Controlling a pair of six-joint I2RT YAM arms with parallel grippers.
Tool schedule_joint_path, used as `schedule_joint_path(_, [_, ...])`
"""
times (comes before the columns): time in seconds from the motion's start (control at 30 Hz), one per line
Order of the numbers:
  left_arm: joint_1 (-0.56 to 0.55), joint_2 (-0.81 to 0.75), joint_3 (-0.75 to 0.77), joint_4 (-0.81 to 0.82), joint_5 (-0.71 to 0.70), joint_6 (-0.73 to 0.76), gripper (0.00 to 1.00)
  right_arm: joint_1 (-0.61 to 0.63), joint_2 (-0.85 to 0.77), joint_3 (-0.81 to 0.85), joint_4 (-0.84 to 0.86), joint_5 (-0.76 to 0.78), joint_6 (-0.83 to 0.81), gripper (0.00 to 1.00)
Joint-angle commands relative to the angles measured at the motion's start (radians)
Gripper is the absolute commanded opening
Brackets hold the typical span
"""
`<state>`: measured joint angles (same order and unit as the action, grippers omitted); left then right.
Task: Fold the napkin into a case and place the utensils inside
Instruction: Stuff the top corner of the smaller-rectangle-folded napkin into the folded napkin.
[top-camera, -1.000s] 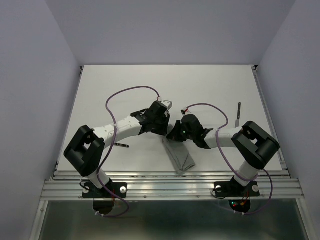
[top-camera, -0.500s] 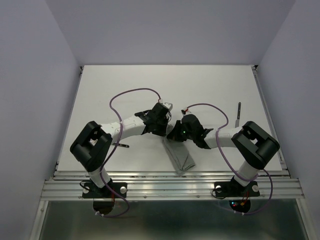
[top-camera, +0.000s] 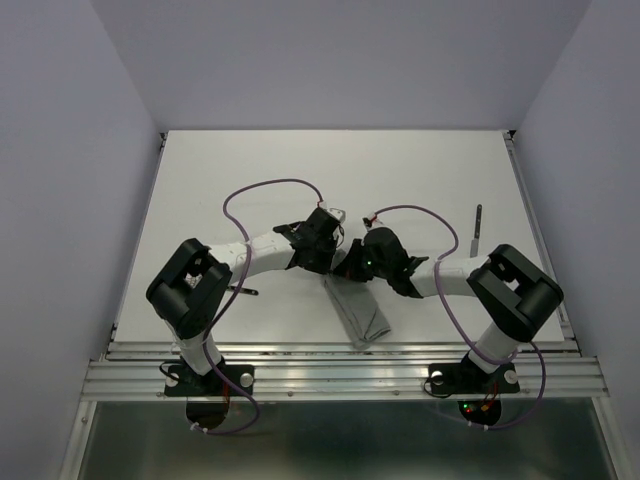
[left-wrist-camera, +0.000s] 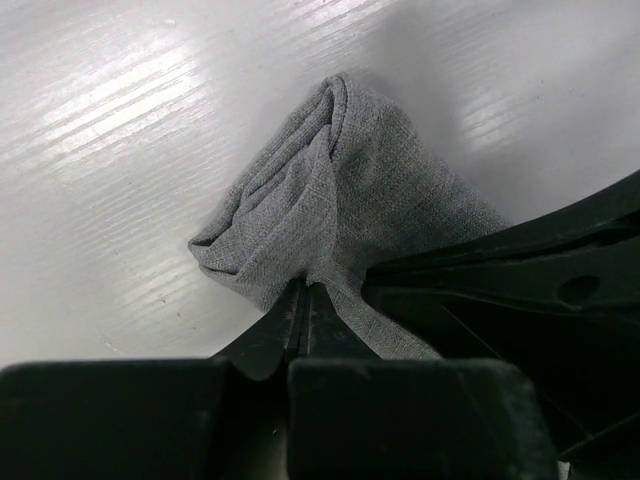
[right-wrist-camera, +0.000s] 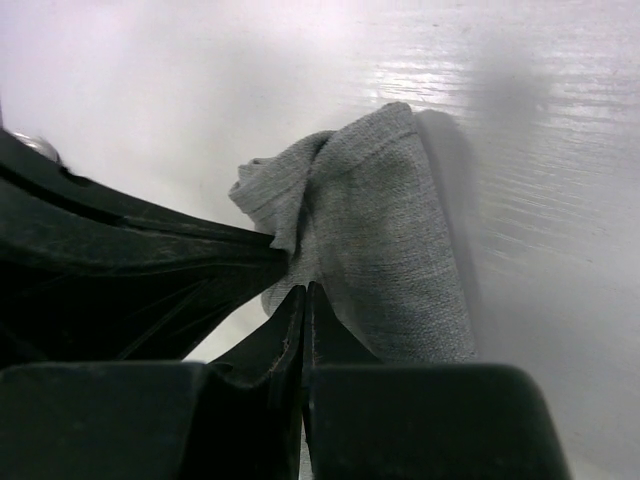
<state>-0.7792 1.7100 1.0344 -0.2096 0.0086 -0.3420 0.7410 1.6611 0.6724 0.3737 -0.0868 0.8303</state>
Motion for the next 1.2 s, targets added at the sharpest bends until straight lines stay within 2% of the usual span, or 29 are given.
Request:
schedule_joint_path(0.0, [-0.003,-0.035,0.012,-0.002,-0.007,0.003,0.00,0.008,-0.058,0.021,0.037,-0.024,-0.010,0.01])
schedule_joint_path(0.3, [0.020,-0.070,0.003,0.015,0.114,-0.020,0.00,0.026,-0.018,0.030,0.065,-0.062,0.001,0.01])
schedule_joint_path(0.47, [0.020,-0.081,0.007,0.018,0.126,-0.028,0.00,0.035,0.080,0.038,0.083,-0.077,0.004,0.01])
schedule_joint_path(0.67, [0.020,-0.050,0.035,0.013,0.143,-0.011,0.00,0.054,0.192,0.021,0.197,-0.139,0.044,0.01])
schedule_joint_path(1.07, [0.029,-0.018,0.033,0.032,0.142,-0.038,0.00,0.054,0.011,0.010,0.127,-0.031,-0.025,0.01])
schedule_joint_path(1.1, [0.031,-0.020,0.032,0.035,0.139,-0.041,0.00,0.054,-0.015,0.004,0.101,-0.013,-0.033,0.01])
schedule_joint_path(1.17, [0.037,-0.018,0.033,0.041,0.140,-0.045,0.00,0.054,-0.096,-0.036,0.082,0.132,-0.031,0.02])
